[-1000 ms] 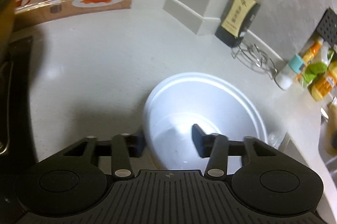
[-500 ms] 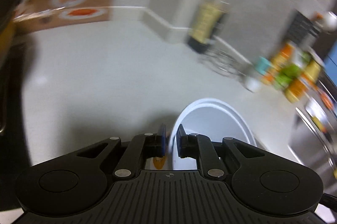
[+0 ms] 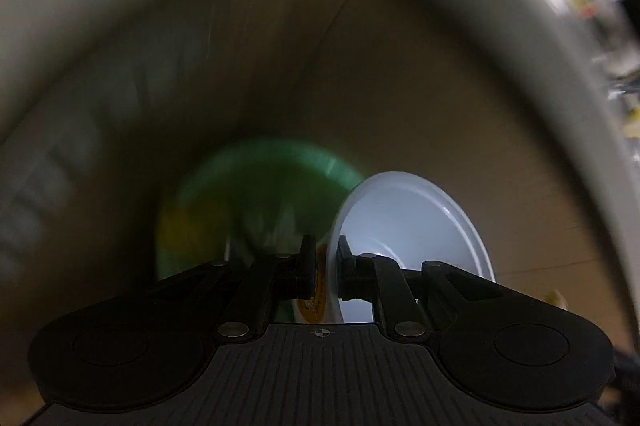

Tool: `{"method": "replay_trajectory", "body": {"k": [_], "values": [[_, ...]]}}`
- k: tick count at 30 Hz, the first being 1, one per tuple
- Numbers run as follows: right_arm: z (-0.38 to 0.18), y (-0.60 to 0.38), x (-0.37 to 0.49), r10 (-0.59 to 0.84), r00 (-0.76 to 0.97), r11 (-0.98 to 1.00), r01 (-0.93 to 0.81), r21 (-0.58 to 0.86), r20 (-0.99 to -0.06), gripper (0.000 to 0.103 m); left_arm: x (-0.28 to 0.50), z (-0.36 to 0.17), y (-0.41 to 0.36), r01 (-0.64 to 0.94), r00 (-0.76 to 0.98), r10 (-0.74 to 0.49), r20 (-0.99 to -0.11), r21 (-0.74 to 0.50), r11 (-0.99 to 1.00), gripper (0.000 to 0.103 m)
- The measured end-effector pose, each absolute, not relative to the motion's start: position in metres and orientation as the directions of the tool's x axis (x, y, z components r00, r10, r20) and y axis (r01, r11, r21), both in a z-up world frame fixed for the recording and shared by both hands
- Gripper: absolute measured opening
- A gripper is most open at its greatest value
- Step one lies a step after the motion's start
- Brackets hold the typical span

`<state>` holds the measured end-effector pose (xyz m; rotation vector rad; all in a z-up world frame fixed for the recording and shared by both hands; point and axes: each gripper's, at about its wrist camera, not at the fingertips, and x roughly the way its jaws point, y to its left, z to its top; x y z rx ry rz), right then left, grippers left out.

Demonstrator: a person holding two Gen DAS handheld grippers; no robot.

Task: Collect trash
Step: 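Carry the ginger with the right gripper while the left gripper carries the bowl to the bin, then open the left gripper dropping the bowl while the right gripper releases the ginger into the bin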

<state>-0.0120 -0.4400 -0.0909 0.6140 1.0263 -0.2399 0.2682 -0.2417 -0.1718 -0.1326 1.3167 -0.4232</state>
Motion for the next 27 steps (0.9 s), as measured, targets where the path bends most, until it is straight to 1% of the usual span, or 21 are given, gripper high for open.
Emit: {"method": "replay_trajectory", "body": {"k": [3,7,9,12,14,16,22,27], "values": [[-0.136,-0.432,-0.019,0.101,0.437,0.794,0.506,0.337,-0.894,0.035,0.275,-0.241,-0.251,0.163,0.158,-0.322,-0.933,-0.297,0.941,0.013],[-0.187,-0.421,-0.021,0.147,0.364,0.794,0.511,0.330,-0.920,0.035,0.290,-0.304,-0.257,0.153,0.205,-0.291,-0.934,-0.263,0.952,0.015],[-0.207,-0.416,-0.014,0.153,0.327,0.810,0.499,0.308,-0.932,0.035,0.302,-0.340,-0.254,0.117,0.204,-0.314,-0.927,-0.295,0.948,0.020],[-0.230,-0.409,0.005,0.128,0.294,0.852,0.456,0.256,-0.947,0.034,0.315,-0.377,-0.244,0.070,0.182,-0.333,-0.925,-0.326,0.943,0.021],[-0.239,-0.405,0.019,0.123,0.291,0.872,0.425,0.244,-0.949,0.034,0.316,-0.383,-0.236,0.050,0.194,-0.324,-0.926,-0.320,0.946,0.021],[-0.245,-0.402,0.035,0.141,0.293,0.877,0.406,0.256,-0.946,0.034,0.310,-0.377,-0.227,0.045,0.203,-0.332,-0.921,-0.329,0.943,0.021],[-0.257,-0.386,0.077,0.187,0.285,0.899,0.336,0.281,-0.940,0.034,0.271,-0.338,-0.194,0.088,0.186,-0.337,-0.923,-0.325,0.941,0.021],[-0.253,-0.364,0.120,0.187,0.339,0.931,0.237,0.276,-0.922,0.035,0.248,-0.315,-0.176,0.096,0.179,-0.306,-0.935,-0.293,0.951,0.021]]}}
